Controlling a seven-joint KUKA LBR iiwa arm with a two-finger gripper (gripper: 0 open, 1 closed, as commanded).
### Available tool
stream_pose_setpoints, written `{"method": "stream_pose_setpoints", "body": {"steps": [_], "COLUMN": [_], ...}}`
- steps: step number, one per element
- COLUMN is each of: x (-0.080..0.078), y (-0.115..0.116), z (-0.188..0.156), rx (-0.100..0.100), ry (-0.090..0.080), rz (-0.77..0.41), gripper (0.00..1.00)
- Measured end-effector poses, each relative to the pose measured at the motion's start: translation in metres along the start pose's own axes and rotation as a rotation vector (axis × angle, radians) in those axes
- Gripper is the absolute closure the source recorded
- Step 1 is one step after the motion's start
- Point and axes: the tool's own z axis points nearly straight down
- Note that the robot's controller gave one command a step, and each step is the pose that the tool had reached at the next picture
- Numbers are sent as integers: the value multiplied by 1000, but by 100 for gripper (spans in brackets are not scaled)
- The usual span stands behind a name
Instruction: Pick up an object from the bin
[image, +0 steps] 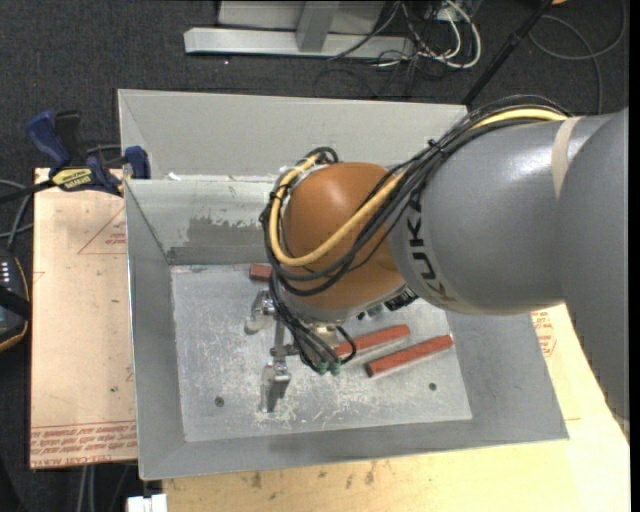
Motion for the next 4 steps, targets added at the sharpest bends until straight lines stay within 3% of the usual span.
{"method": "stream_pose_setpoints", "body": {"steps": [1,2,3,4], "x": [-32,-13,-13,-15], "y": [-15,-65,-84,-73], "z": [64,45,23,52], "rx": [1,0,2,2], "ry": [-4,16,4,0], "rz": [-44,-159,-179,-329], "gripper": [0,0,0,0]}}
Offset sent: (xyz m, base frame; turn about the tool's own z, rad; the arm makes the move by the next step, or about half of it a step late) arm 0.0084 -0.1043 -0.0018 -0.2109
